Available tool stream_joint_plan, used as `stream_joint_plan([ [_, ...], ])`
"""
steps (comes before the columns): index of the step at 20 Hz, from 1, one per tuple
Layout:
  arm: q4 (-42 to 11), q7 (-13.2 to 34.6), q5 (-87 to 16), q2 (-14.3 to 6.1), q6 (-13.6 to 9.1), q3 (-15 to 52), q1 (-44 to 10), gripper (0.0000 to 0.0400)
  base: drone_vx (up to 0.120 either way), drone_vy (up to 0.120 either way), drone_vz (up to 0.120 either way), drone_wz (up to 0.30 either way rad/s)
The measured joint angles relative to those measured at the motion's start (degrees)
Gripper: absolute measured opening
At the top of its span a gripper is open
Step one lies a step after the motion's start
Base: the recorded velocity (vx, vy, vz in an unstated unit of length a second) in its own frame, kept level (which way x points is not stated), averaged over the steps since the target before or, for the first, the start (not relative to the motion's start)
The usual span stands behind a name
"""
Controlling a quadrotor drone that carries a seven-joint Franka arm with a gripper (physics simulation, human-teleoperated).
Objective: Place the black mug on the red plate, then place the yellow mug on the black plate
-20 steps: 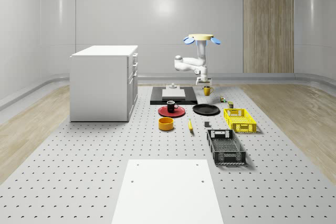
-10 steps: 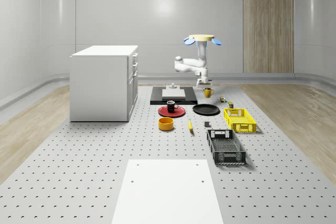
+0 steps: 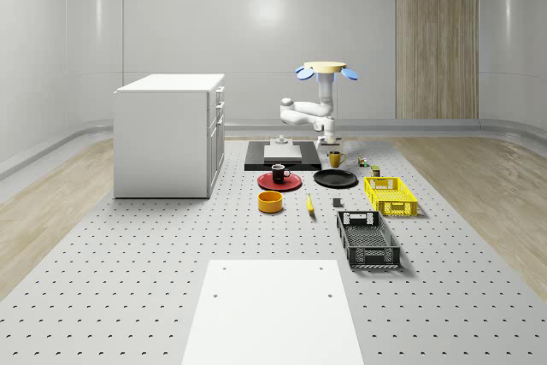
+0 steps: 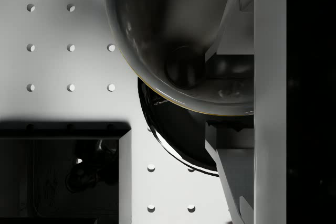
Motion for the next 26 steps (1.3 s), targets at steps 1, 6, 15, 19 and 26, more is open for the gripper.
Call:
stream_joint_plan([
  [1,0.0,0.0,0.01,-0.01,0.01,0.0,0.0,0.011,0.12,0.0,0.0,0.0],
  [6,0.0,0.01,0.03,-0.08,0.07,0.01,-0.02,0.011,0.12,-0.048,0.0,0.0],
  [15,0.3,0.06,-1.37,-0.19,0.72,-1.53,-0.27,0.011,0.053,-0.018,0.0,0.0],
  [19,0.96,0.14,-4.02,-0.16,1.78,-4.38,-0.77,0.011,0.0,0.0,0.0,0.0],
  [26,2.15,0.25,-7.84,0.18,3.15,-8.43,-1.62,0.011,0.0,0.0,0.0,0.0],
])
